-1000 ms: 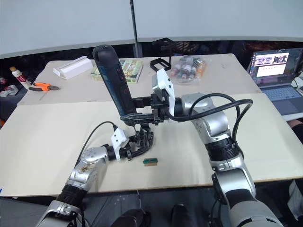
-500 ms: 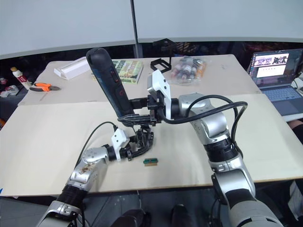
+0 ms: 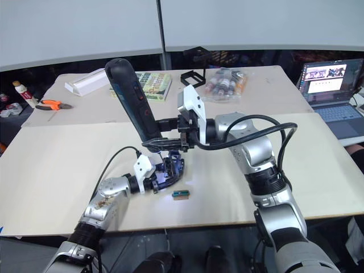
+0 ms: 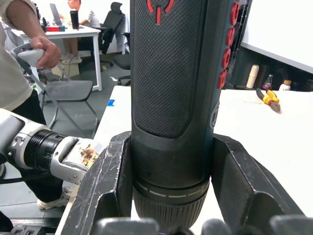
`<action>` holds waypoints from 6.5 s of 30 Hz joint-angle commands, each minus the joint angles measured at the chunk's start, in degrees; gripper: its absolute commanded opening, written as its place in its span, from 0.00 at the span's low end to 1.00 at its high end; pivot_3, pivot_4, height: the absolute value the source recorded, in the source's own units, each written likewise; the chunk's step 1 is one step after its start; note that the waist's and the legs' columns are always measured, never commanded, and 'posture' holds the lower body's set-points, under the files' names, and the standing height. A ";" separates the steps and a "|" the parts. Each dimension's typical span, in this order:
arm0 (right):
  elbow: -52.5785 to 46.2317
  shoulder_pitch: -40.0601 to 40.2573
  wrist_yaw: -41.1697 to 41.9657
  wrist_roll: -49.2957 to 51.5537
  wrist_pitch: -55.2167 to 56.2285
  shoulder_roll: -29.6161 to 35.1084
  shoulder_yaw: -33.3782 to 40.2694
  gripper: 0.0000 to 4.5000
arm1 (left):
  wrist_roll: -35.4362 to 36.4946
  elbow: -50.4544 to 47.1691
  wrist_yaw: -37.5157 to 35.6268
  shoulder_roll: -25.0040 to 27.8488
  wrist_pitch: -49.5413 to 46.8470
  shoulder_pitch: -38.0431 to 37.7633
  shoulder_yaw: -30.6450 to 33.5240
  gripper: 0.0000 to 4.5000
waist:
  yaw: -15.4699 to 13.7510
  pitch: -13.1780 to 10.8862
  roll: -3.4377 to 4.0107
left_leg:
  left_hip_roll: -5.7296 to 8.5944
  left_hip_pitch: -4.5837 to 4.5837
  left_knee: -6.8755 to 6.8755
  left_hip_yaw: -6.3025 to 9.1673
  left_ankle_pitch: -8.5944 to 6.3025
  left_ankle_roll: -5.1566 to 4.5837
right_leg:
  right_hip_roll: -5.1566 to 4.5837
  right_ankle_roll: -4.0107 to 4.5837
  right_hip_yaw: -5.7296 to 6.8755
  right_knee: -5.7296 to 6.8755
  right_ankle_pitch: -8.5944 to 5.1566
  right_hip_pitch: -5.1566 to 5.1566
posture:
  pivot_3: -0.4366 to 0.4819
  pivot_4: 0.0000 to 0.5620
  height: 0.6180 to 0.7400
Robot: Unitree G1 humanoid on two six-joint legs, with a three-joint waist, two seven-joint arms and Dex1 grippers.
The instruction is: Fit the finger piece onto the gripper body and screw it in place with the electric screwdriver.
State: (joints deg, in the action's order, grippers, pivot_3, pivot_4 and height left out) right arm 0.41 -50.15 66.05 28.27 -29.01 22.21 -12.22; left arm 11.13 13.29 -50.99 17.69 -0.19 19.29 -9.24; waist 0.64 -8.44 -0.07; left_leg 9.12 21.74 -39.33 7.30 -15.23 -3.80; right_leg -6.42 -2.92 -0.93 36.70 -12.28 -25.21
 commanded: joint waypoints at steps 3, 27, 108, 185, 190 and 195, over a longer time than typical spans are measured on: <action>1.81 2.37 -0.61 -3.07 -0.85 1.12 -2.04 0.41 | 0.60 -1.15 -1.40 0.70 1.45 0.41 0.45 0.54 | 0.01 0.00 0.00 | 0.00 -0.01 0.01 0.00 0.00 0.00 | 0.00 0.00 0.00 -0.01 0.00 0.01 | 0.48 0.27 1.00; -4.71 -1.49 6.12 8.86 6.94 0.49 12.07 0.41 | -0.92 3.08 -0.28 0.07 3.13 1.21 0.21 0.54 | -0.03 -0.01 -0.01 | 0.01 0.55 0.01 0.00 0.07 0.09 | -0.02 0.01 -0.02 0.09 0.01 -0.63 | 0.48 0.27 1.00; -23.31 21.03 -2.90 13.25 5.51 7.64 9.35 0.41 | 7.70 -17.14 -15.85 11.74 -3.84 -7.59 -1.45 0.99 | -1.34 -0.18 -0.04 | -0.03 0.28 0.28 -0.01 -0.05 -0.12 | 0.01 -0.01 0.09 -0.66 0.04 -0.07 | 0.48 0.27 1.00; -16.27 23.21 1.89 4.48 11.06 5.00 5.68 0.41 | 4.45 -16.47 -12.46 10.06 -4.05 -7.93 -3.70 0.99 | -1.30 -0.18 -0.04 | -0.04 0.22 0.29 0.00 -0.01 -0.05 | 0.12 0.00 0.07 -0.58 0.04 -0.08 | 0.48 0.27 1.00; -15.94 23.09 2.09 4.62 11.11 5.23 5.82 0.41 | 4.46 -16.64 -12.32 10.10 -4.13 -8.19 -3.67 0.99 | -1.30 -0.18 -0.04 | -0.05 0.22 0.29 -0.01 -0.01 -0.05 | 0.12 0.00 0.07 -0.58 0.04 -0.08 | 0.48 0.27 1.00; -16.24 22.94 2.23 5.66 10.42 5.27 6.40 0.41 | 4.46 -16.63 -12.31 10.17 -4.16 -8.23 -3.62 0.99 | -1.30 -0.18 -0.04 | -0.04 0.22 0.29 0.00 -0.01 -0.05 | 0.13 0.00 0.07 -0.58 0.04 -0.08 | 0.48 0.27 1.00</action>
State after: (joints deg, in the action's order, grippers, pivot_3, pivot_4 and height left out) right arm -13.99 -26.36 68.07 32.25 -20.01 27.65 -7.65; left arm 15.77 -2.35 -63.48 27.77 -5.15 11.20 -12.75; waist -0.66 -8.62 -0.11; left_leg 9.08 21.96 -39.04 7.29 -15.23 -3.85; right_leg -6.30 -2.92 -0.86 36.12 -12.24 -25.29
